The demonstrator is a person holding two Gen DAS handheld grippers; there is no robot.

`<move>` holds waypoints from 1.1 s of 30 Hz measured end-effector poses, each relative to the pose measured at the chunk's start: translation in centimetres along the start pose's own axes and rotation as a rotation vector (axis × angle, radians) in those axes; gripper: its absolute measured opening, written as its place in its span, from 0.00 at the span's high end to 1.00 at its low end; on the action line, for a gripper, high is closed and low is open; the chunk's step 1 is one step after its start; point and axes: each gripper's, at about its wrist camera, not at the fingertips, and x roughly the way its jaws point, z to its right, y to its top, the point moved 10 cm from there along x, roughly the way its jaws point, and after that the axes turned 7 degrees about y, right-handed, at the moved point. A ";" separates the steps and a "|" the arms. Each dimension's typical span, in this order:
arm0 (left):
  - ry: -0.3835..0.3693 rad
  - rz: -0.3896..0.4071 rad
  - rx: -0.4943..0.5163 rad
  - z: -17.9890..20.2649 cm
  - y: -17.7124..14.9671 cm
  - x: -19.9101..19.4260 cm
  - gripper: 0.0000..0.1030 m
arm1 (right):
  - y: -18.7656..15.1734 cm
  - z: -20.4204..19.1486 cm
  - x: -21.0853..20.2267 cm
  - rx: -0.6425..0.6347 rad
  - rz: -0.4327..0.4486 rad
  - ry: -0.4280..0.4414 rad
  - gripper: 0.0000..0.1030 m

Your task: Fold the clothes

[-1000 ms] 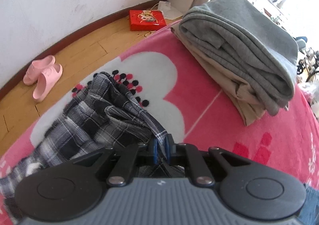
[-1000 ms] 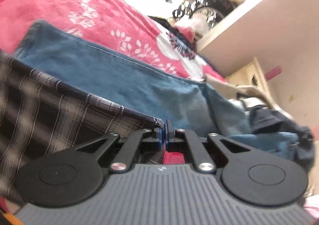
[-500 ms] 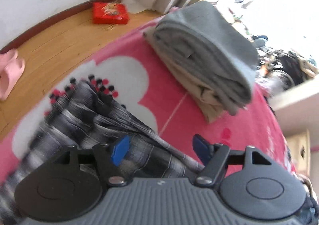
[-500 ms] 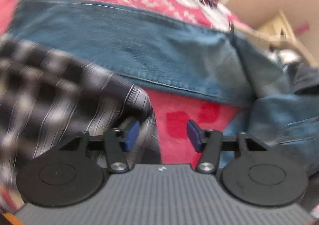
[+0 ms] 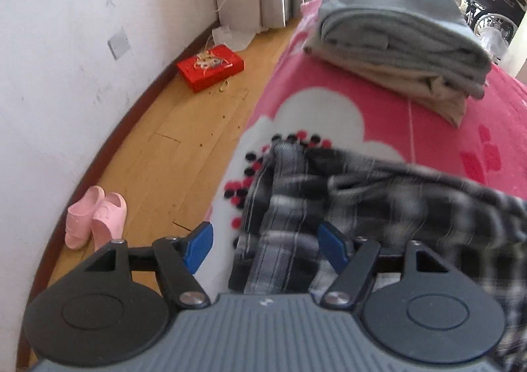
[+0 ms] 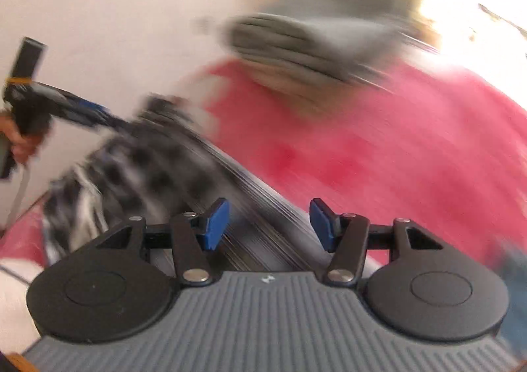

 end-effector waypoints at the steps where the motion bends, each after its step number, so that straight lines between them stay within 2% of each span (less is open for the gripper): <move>1: -0.009 -0.003 -0.009 -0.2 -0.3 0.4 0.37 | 0.8 -0.7 1.4 -0.004 -0.011 0.015 0.48; 2: -0.020 -0.005 -0.018 -0.4 -0.6 0.9 0.39 | 1.6 -1.3 2.8 -0.007 -0.022 0.030 0.50; 5: -0.074 -0.003 -0.080 -1.0 -1.4 1.6 0.53 | 4.1 -3.3 6.9 -0.018 -0.055 0.075 0.54; 6: -0.089 0.007 -0.092 -1.1 -1.5 1.6 0.62 | 4.9 -4.0 8.2 -0.022 -0.066 0.090 0.61; 7: -0.101 0.019 -0.102 -1.2 -1.6 1.6 0.67 | 5.8 -4.7 9.6 -0.025 -0.077 0.105 0.74; 8: -0.113 0.030 -0.111 -1.2 -1.6 1.7 0.71 | 6.6 -5.3 11.0 -0.029 -0.088 0.120 0.81; 9: -0.117 0.050 -0.106 -1.2 -1.5 1.5 0.88 | 7.4 -6.0 12.3 -0.033 -0.099 0.135 0.89; 10: -0.124 0.064 -0.113 -1.5 -1.4 1.3 0.97 | 8.2 -6.7 13.7 -0.036 -0.110 0.150 0.97; 12: -0.146 0.085 -0.144 -2.2 -1.0 0.7 0.98 | 9.9 -8.0 16.3 -0.043 -0.132 0.180 0.97; 14: -0.144 0.089 -0.186 -3.4 -1.1 0.7 1.00 | 10.9 -7.5 16.3 0.006 -0.099 0.207 0.97; 20: -0.089 -0.013 -0.275 -6.6 -2.5 3.5 0.98 | 10.6 -3.8 19.7 0.242 -0.058 0.216 0.97; 23: -0.080 -0.004 -0.272 -7.3 -2.5 2.5 0.93 | 10.4 -2.9 19.6 0.380 0.002 0.256 0.93; 26: -0.055 0.014 -0.250 -7.2 -2.1 1.4 0.85 | 10.3 -2.4 17.9 0.490 0.066 0.280 0.76; 29: -0.019 0.037 -0.210 -6.1 -1.1 0.1 0.80 | 10.5 -1.5 13.9 0.507 0.198 0.244 0.58; 30: -0.008 0.048 -0.195 -5.5 -0.6 -0.5 0.77 | 10.5 -0.9 12.1 0.519 0.256 0.233 0.47; 31: -0.002 0.063 -0.181 -4.7 0.0 -1.0 0.75 | 10.6 -0.3 10.3 0.531 0.314 0.223 0.44; 33: 0.001 0.095 -0.150 -2.6 1.1 -2.2 0.73 | 9.9 1.2 6.4 0.572 0.395 0.202 0.44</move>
